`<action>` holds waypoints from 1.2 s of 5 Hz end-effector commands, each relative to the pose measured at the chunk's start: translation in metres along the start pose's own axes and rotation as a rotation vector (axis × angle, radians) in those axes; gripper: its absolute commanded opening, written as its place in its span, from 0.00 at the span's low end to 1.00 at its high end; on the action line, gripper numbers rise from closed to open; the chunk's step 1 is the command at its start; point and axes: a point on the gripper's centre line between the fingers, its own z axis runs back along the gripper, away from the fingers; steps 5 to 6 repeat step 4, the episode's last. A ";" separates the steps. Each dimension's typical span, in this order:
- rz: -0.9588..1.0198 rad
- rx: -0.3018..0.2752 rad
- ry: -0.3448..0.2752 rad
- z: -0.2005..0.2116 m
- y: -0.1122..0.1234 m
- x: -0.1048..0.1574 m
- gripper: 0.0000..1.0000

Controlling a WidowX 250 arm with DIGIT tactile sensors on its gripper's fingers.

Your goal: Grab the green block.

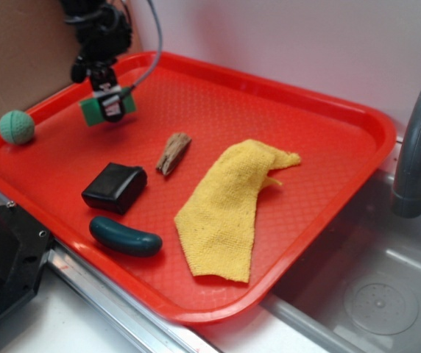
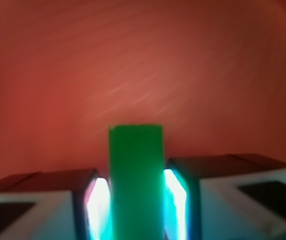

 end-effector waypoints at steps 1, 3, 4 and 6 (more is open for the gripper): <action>0.455 0.025 -0.023 0.102 -0.037 0.041 0.00; 0.514 -0.012 0.001 0.190 -0.057 0.035 0.00; 0.519 0.039 0.010 0.178 -0.058 0.036 0.00; 0.519 0.039 0.010 0.178 -0.058 0.036 0.00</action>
